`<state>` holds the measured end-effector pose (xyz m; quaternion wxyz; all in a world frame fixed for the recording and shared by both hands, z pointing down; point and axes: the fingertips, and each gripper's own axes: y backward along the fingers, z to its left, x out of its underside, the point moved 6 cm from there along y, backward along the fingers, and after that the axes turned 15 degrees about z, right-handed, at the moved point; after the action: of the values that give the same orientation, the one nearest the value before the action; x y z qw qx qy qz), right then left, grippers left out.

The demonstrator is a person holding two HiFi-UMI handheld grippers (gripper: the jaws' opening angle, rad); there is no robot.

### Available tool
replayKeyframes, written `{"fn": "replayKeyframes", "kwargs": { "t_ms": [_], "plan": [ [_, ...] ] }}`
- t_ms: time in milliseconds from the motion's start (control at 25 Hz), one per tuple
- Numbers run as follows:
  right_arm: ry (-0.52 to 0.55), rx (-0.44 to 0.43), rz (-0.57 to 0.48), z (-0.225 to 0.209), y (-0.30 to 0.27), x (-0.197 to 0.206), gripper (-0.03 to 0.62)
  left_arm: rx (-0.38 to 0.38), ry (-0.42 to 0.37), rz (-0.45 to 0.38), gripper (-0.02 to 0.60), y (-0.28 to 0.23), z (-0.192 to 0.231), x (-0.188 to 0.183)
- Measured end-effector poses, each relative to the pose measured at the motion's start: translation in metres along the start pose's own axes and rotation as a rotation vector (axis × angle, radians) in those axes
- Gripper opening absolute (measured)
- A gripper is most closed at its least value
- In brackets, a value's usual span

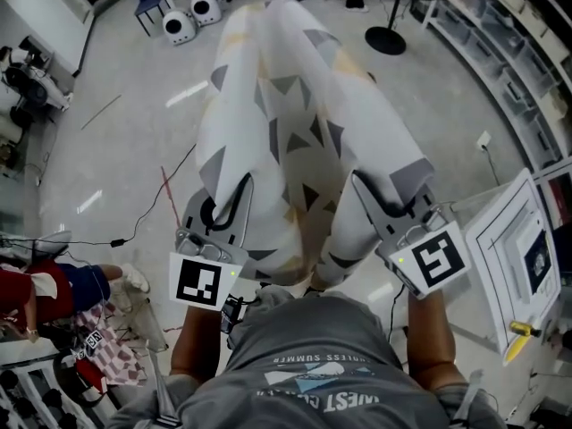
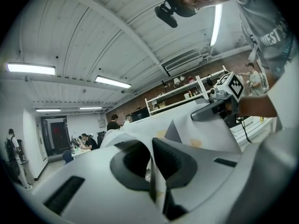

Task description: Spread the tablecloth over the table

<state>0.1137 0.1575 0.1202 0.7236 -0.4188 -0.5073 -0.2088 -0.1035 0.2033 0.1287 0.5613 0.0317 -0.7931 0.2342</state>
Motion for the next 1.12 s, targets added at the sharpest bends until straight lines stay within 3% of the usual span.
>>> {"fn": "replayKeyframes", "kwargs": {
  "t_ms": [360,680,1120],
  "plan": [
    [-0.026,-0.001,0.040,-0.027,-0.025,0.005,0.049,0.003,-0.015,0.040,0.011,-0.031,0.028,0.002],
    [-0.039,0.052,0.125,-0.041,-0.069,0.003,0.049,0.085,-0.017,0.033,0.012,-0.075,0.073,0.016],
    [-0.047,0.175,0.248,-0.062,-0.169,-0.037,0.049,0.194,0.006,0.025,0.009,-0.134,0.193,0.039]
  ]
}}
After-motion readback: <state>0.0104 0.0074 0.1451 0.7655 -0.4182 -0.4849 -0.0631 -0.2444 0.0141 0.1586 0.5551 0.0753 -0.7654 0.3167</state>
